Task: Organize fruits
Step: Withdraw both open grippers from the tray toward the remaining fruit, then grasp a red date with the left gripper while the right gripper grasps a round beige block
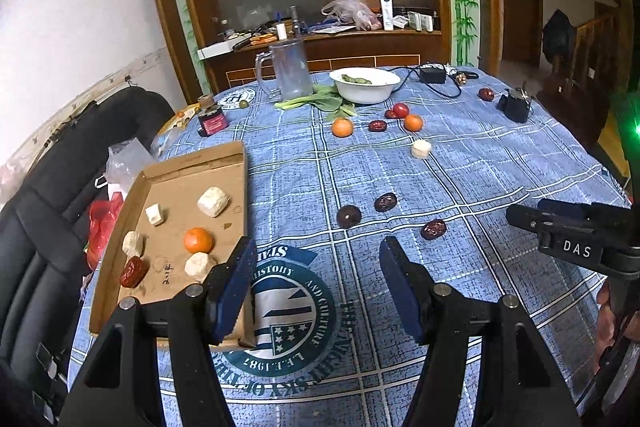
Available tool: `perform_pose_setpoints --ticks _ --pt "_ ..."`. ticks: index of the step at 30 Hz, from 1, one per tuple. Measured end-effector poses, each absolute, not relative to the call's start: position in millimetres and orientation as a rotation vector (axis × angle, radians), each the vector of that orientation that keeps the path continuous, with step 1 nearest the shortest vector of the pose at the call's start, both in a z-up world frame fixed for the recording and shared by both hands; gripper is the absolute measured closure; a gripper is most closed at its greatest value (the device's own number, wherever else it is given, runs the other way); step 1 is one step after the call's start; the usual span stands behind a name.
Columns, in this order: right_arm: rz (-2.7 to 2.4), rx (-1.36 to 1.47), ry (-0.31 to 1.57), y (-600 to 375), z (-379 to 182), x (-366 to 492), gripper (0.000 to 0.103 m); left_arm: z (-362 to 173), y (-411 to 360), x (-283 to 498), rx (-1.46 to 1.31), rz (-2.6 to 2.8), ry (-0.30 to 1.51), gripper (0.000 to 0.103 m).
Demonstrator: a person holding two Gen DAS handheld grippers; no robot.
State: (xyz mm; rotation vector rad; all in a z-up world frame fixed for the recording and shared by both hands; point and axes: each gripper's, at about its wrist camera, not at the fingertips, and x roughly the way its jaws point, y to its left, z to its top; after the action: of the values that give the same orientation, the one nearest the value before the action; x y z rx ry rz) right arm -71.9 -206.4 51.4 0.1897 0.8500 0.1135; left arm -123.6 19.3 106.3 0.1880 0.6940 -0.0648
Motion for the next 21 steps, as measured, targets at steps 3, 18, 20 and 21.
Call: perform_pose_setpoints --ticks 3,18,20,21 --pt "0.116 0.19 0.857 -207.2 50.0 -69.4 0.046 104.0 16.4 -119.2 0.192 -0.071 0.703 0.04" --pt "0.114 0.168 0.894 -203.3 42.2 -44.6 0.046 84.3 23.7 -88.2 0.148 -0.099 0.774 0.04" --pt "0.115 0.164 0.902 -201.8 41.9 -38.5 0.046 80.3 33.0 -77.3 0.108 -0.099 0.796 0.04" --pt "0.116 0.161 0.905 -200.8 41.9 -35.8 0.046 78.1 38.5 -71.9 0.087 -0.093 0.807 0.04"
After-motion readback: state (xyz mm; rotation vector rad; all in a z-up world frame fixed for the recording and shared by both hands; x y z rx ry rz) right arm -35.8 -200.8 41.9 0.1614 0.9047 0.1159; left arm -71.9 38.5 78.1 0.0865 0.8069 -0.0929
